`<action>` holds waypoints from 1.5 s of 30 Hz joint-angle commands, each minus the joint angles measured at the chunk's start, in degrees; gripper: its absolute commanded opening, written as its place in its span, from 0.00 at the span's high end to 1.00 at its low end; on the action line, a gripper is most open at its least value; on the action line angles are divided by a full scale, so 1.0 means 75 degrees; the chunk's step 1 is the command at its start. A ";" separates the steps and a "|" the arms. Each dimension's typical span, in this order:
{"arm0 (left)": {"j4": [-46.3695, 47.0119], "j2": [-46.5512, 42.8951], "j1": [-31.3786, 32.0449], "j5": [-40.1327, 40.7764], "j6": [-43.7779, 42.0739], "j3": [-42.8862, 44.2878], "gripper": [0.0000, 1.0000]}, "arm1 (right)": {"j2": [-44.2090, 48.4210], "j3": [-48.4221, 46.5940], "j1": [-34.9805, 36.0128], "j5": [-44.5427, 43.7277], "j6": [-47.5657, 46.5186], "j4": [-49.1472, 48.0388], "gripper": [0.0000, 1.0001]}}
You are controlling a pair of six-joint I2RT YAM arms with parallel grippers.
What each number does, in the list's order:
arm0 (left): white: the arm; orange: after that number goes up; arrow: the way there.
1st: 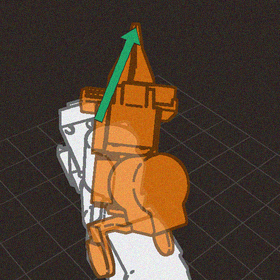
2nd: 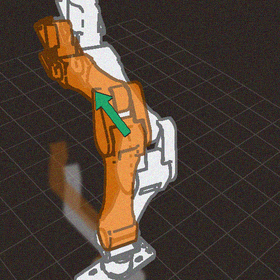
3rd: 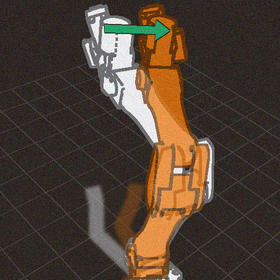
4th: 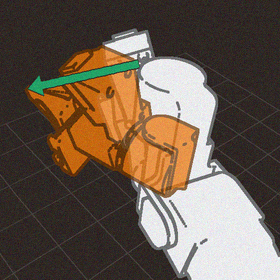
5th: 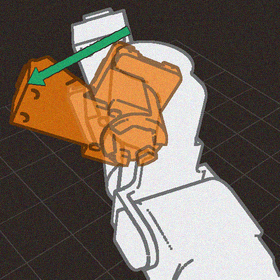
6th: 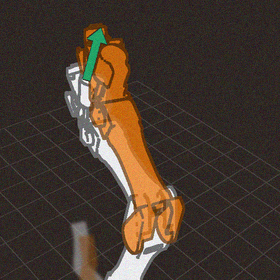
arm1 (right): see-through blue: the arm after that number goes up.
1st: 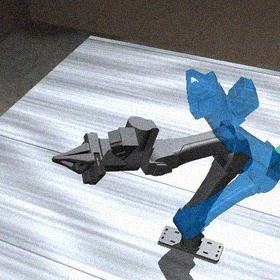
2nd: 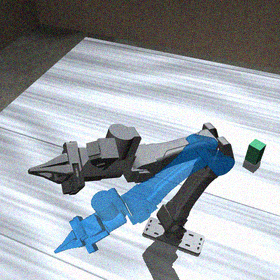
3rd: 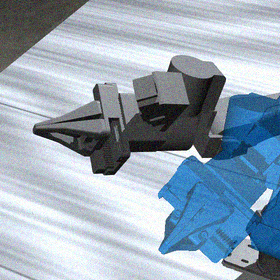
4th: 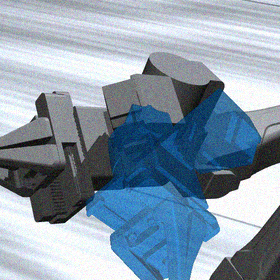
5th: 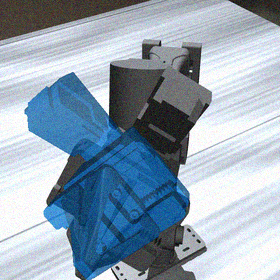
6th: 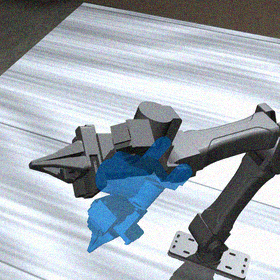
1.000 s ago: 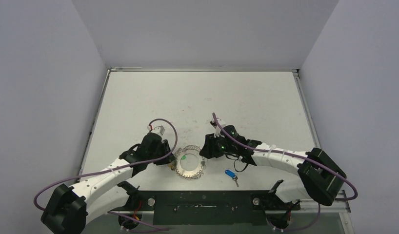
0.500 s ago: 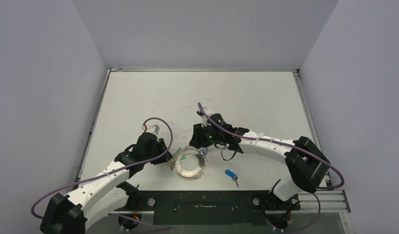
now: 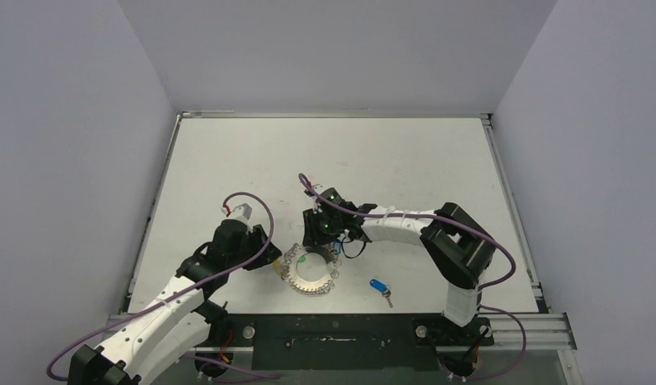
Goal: Put the keys on the keyring
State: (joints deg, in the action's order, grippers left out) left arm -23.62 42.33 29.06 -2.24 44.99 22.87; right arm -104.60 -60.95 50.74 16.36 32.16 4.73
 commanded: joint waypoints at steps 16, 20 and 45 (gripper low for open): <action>0.0300 -0.0136 -0.0096 -0.0425 0.0108 -0.0262 0.59 | 0.0172 -0.0662 0.0222 -0.0710 -0.0208 0.0288 0.71; 0.0431 -0.0095 -0.0101 -0.0471 0.0135 -0.0350 0.59 | 0.0124 -0.0663 0.0254 -0.0656 -0.0222 0.0232 0.71; 0.0453 0.0156 -0.0113 -0.0419 0.0031 -0.0249 0.59 | -0.0373 -0.1193 0.0373 -0.1102 -0.0562 0.1103 0.88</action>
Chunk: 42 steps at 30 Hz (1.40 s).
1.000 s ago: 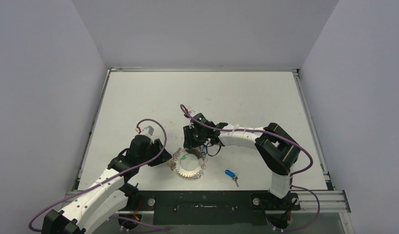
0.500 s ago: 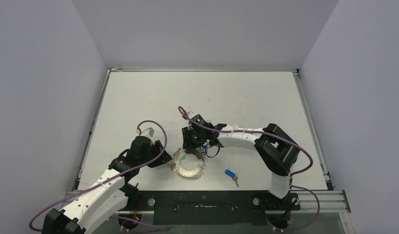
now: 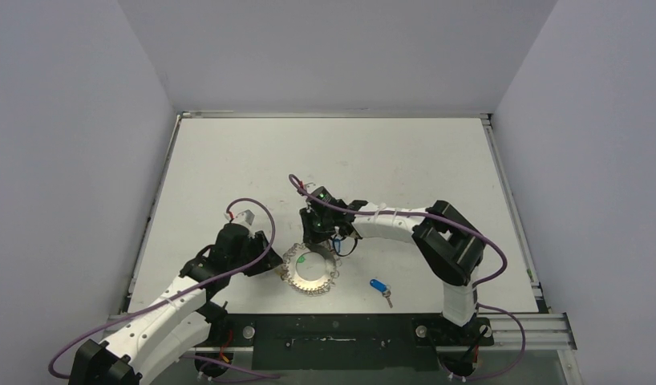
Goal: Put the keys on the keyring
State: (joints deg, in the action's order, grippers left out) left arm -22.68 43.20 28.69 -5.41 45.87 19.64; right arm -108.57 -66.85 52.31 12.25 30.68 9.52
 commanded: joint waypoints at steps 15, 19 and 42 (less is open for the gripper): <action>0.0218 0.0431 -0.0110 0.0202 -0.0121 0.0276 0.59 | 0.0335 -0.0791 0.0796 -0.0668 -0.0544 0.0444 0.67; 0.0142 0.0312 -0.0110 0.0282 -0.0128 0.0297 0.59 | 0.0087 -0.0891 0.0876 -0.0405 -0.0410 0.0291 0.72; -0.0258 -0.0413 -0.0145 0.0557 -0.0109 0.0276 0.60 | -0.0271 -0.0516 0.0688 0.1491 0.0459 -0.1368 0.77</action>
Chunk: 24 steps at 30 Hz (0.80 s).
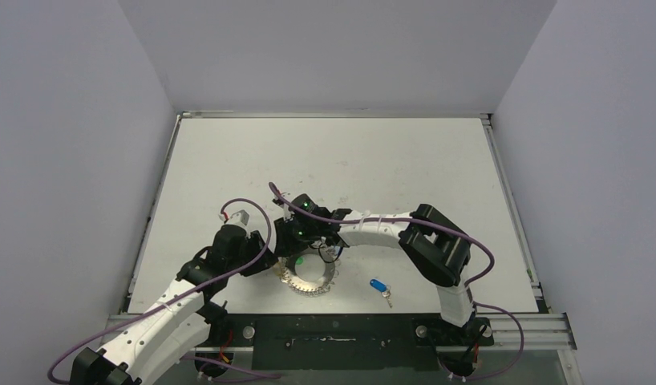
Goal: Put the keys on the keyring
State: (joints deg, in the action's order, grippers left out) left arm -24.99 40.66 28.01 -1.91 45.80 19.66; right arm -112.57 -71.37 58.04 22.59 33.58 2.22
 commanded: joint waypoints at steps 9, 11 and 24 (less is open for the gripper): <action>0.0069 -0.0075 -0.0055 0.0102 -0.0082 0.0238 0.59 | 0.0058 -0.0432 0.0258 -0.1131 -0.0666 0.1291 0.68; 0.0063 -0.0066 -0.0057 0.0103 -0.0074 0.0244 0.59 | -0.0037 -0.0490 0.0337 -0.1201 -0.0709 0.1429 0.68; 0.0039 -0.0098 -0.0067 0.0125 -0.0072 0.0221 0.59 | 0.0426 0.0013 0.0400 0.0157 -0.0345 0.0006 0.85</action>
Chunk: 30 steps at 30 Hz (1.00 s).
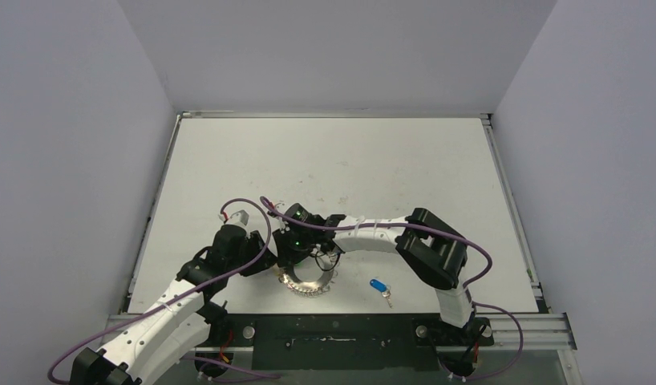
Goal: Put the keys on the keyring
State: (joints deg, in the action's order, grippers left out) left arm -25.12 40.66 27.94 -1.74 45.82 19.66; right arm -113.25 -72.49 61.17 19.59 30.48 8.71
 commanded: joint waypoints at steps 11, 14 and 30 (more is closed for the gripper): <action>0.0079 -0.0149 -0.0058 0.0091 -0.0003 0.0127 0.59 | 0.0952 0.0465 -0.0281 0.0046 -0.0022 -0.0831 0.74; 0.0112 -0.0117 -0.0058 0.0071 0.0025 0.0110 0.60 | 0.0896 0.0404 -0.0320 -0.0059 -0.0094 -0.0633 0.78; 0.0636 0.0734 -0.0092 -0.0299 0.0066 0.0174 0.62 | 0.0422 -0.0163 -0.0324 -0.0670 -0.0254 0.0022 0.79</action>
State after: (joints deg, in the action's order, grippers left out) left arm -23.90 44.91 27.64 -2.55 46.11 19.64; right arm -109.45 -69.63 58.89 16.84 29.12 8.62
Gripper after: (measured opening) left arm 0.385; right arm 0.212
